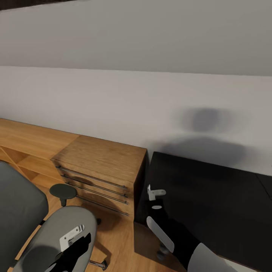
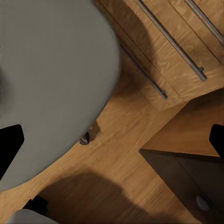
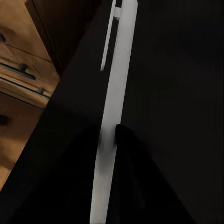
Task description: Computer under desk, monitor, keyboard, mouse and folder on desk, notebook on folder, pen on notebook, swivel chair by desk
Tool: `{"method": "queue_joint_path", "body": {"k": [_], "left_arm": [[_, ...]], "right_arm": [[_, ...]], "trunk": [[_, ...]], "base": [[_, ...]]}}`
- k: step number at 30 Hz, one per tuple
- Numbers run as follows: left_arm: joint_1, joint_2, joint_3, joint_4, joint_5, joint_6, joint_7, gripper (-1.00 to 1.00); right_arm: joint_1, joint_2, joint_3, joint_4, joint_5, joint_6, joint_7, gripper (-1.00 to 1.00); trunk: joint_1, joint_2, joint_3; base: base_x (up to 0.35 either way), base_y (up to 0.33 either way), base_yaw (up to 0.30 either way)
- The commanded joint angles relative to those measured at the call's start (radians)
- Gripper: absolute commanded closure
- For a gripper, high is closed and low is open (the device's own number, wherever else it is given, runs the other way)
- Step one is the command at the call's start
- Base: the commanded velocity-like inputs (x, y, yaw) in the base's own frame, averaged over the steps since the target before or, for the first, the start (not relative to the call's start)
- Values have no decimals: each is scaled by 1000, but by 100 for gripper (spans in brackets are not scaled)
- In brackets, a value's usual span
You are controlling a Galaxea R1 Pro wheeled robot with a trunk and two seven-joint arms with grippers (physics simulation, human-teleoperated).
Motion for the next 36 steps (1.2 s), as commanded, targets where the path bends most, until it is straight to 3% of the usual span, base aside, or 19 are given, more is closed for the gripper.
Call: {"method": "queue_joint_path", "body": {"k": [1,4,5,10,32,36], "left_arm": [[0,0,0,-2,7,2,7,-100],[0,0,-6,-2,7,2,8,-100],[0,0,-14,-2,6,2,8,-100],[0,-1,-16,-2,6,2,9,-100],[0,-1,-20,0,6,7,8,-100],[0,1,-57,4,6,5,9,-100]], "right_arm": [[-1,-6,2,-14,-8,2,-7,100],[0,-27,1,-65,-20,3,-9,100],[1,-58,0,-112,-70,2,-19,100],[2,-73,0,-145,-89,1,-48,100],[2,-74,-45,-175,-93,-11,-60,100],[2,-75,-47,-175,-92,-12,-61,100]], "trunk": [[-4,6,2],[-15,27,12],[-19,34,15],[-38,69,30],[-123,223,99],[-130,237,106]], "base": [[-67,-34,0],[-173,-89,0],[-273,-159,0],[-282,-167,0],[-270,-161,0],[-36,-22,-71]]}}
